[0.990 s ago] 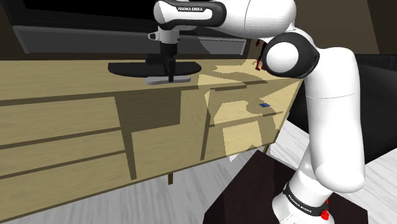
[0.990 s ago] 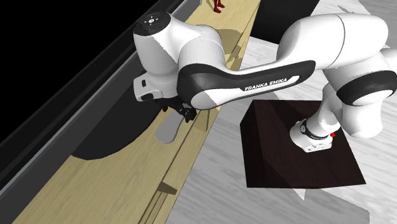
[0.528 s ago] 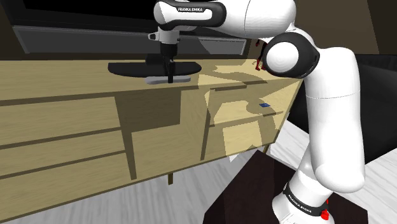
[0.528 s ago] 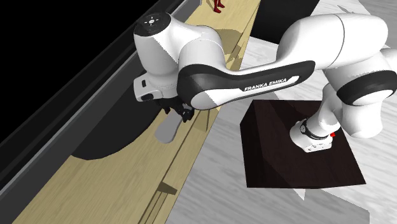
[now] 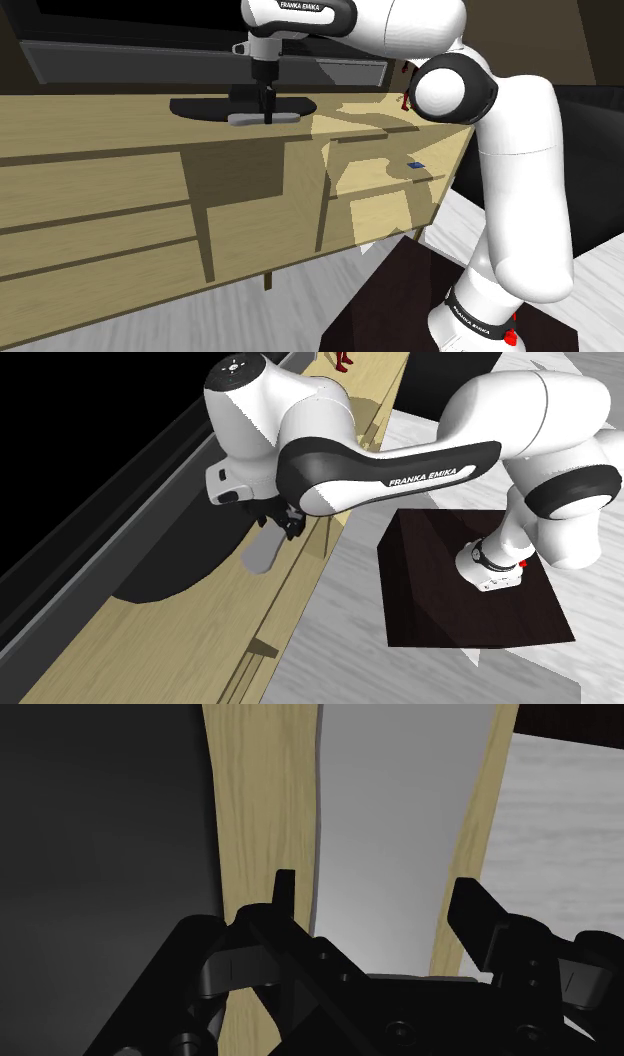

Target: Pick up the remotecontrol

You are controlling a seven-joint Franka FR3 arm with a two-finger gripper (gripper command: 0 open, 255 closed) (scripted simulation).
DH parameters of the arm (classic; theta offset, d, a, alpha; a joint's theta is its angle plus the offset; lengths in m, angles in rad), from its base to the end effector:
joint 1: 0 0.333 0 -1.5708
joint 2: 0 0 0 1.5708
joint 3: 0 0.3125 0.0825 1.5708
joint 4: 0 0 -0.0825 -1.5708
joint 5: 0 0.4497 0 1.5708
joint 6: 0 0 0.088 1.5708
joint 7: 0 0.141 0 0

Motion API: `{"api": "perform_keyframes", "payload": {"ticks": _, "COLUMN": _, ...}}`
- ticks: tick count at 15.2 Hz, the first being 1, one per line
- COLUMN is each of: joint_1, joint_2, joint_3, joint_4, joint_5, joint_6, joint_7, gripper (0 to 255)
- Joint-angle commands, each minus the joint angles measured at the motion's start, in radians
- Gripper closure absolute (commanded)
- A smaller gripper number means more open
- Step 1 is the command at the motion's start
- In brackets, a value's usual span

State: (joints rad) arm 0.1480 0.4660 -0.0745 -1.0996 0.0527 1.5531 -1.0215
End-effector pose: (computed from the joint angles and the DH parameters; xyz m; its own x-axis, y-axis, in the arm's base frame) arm 0.7458 0.0746 0.5185 0.4507 0.8926 0.0105 0.8926 -0.4504 -0.0198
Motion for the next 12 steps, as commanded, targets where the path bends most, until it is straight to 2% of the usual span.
{"api": "perform_keyframes", "payload": {"ticks": 1, "joint_1": -0.001, "joint_2": 0.012, "joint_3": 0.0, "joint_4": 0.045, "joint_5": 0.001, "joint_6": -0.032, "joint_7": 0.001, "gripper": 255}}
{"api": "perform_keyframes", "payload": {"ticks": 6, "joint_1": -0.007, "joint_2": 0.061, "joint_3": 0.001, "joint_4": 0.193, "joint_5": 0.004, "joint_6": -0.132, "joint_7": 0.003, "gripper": 255}}
{"api": "perform_keyframes", "payload": {"ticks": 10, "joint_1": -0.016, "joint_2": 0.135, "joint_3": 0.003, "joint_4": 0.374, "joint_5": 0.009, "joint_6": -0.239, "joint_7": 0.006, "gripper": 255}}
{"api": "perform_keyframes", "payload": {"ticks": 12, "joint_1": -0.016, "joint_2": 0.139, "joint_3": 0.003, "joint_4": 0.383, "joint_5": 0.009, "joint_6": -0.244, "joint_7": 0.006, "gripper": 255}}
